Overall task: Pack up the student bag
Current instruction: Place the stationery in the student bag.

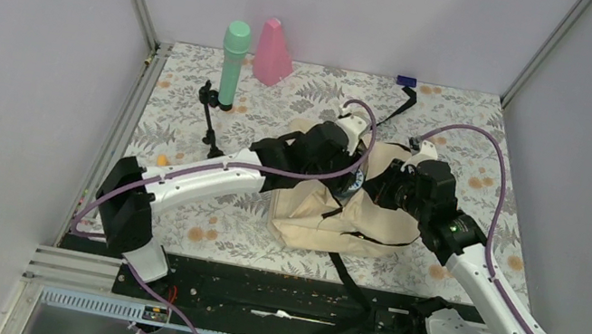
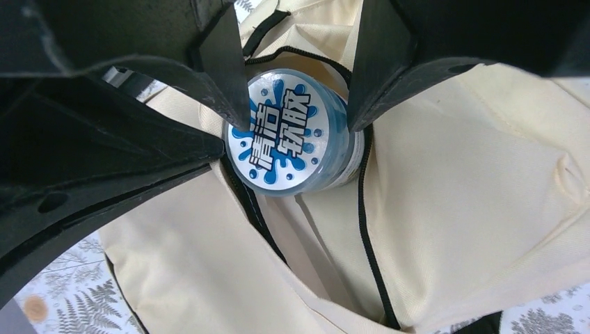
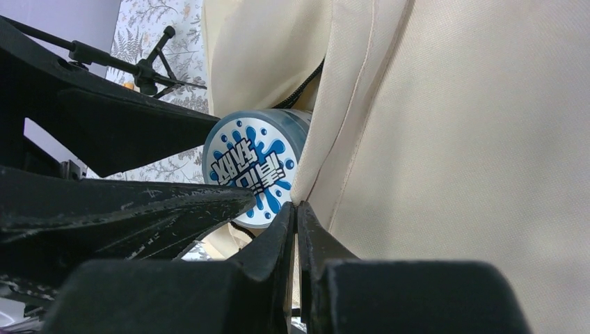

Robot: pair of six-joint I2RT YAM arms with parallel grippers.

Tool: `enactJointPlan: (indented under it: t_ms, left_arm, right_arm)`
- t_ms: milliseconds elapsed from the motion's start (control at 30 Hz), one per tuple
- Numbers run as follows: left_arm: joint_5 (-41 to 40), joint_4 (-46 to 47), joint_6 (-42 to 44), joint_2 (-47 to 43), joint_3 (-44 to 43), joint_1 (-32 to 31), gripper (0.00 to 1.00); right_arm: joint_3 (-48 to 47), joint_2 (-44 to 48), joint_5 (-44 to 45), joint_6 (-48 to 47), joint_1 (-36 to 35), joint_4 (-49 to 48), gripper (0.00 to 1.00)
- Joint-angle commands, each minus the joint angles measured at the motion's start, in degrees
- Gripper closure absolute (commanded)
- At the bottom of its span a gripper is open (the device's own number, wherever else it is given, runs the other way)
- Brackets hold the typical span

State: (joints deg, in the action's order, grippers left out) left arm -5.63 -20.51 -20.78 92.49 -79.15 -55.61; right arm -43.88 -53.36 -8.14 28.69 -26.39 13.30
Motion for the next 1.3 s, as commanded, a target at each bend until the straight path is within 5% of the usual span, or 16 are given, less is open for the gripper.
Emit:
enactJointPlan:
  t_ms: [0,467,700,1000,1267]
  left_arm:
    - [-6.4,-3.1,2.4,2.2,-4.5,-3.3,0.49]
    - [-24.5,-11.3,7.6,5.8,-9.8,-9.6,0.51]
    - [-18.1,-8.3,5.8,4.7,-8.5,-10.2,0.48]
    - [-17.8,-4.9,6.4,-0.5,-4.8,-10.2,0.19]
    - [-16.7,-1.9,4.5,-5.8,-1.8,-9.9,0.05]
  right_arm:
    - [-5.5,3.1,-1.8,0.0,-0.1,-6.8,1.00]
    - [-5.5,4.5,-2.1,0.8,-0.1,-6.8,1.00]
    - [-4.8,5.3,-2.0,1.0,-0.1,-6.8,1.00]
    - [-4.1,6.4,-1.5,1.0,0.0,-6.6,1.00]
    - [-4.2,6.2,-1.6,1.0,-0.1,-6.7,1.00]
